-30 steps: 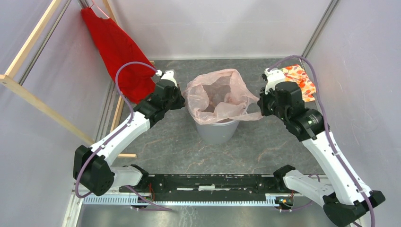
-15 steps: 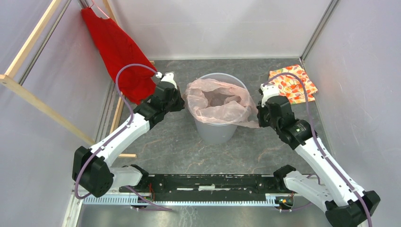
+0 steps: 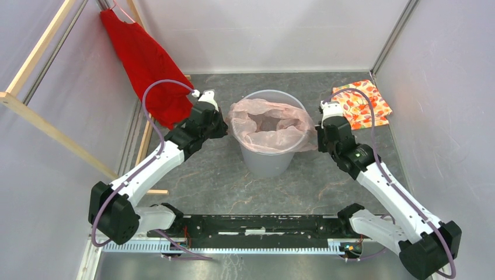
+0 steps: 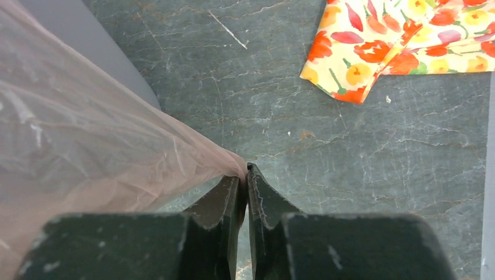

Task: Put the trash bags into the trash bin

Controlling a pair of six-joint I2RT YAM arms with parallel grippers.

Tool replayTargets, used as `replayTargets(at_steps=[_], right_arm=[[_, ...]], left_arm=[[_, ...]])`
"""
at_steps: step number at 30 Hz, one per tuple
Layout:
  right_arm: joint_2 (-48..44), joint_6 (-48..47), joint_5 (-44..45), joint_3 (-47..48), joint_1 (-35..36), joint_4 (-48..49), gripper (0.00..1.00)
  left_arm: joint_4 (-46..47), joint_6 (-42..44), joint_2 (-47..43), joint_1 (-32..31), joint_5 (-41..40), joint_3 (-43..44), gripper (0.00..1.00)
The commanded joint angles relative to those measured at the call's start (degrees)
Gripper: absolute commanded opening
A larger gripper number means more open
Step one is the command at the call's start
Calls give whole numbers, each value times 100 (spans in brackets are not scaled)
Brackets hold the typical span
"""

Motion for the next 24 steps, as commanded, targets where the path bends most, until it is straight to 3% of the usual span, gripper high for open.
replayTargets(at_steps=[1,14,24], right_arm=[[245,6,395,427,-11,193,15],[81,90,-594,249,30,494,36],[111,20,194,-149,31,407,42]], left_arm=[[-25,11,-210,10,-82,-21,2],[-256,60,-538,7,-100,-428,2],[-29,-31,-8,11,-107,-34,2]])
